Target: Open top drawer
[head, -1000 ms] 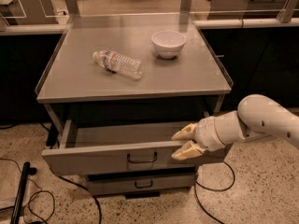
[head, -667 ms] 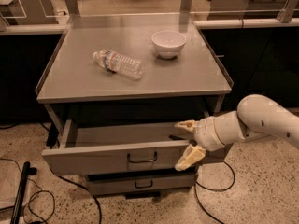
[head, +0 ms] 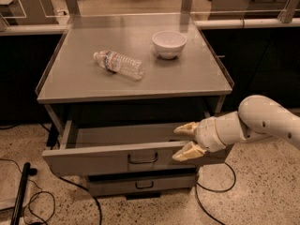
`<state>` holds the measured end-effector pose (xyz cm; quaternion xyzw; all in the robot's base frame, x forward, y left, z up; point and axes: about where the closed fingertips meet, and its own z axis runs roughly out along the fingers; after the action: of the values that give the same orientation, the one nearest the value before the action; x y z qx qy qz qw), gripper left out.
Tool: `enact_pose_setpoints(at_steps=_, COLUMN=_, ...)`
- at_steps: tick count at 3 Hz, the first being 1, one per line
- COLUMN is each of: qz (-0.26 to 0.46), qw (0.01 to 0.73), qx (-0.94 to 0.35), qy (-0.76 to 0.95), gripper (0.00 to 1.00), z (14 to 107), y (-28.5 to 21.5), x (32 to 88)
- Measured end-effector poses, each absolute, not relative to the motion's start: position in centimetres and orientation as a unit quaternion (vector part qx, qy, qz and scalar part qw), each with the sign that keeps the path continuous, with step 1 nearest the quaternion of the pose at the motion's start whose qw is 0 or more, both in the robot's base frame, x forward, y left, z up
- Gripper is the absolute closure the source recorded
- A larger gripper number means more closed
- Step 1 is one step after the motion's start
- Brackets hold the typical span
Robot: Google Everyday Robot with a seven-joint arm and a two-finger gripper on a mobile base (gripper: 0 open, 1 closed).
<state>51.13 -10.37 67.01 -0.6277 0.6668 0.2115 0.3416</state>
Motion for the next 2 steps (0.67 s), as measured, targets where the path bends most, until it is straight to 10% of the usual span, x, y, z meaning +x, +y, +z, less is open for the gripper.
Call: enact_pose_setpoints(at_steps=2, qz=0.218, qw=0.335, qx=-0.621, qy=0.674, gripper=0.87, z=66.83, y=-12.35, x=47.47)
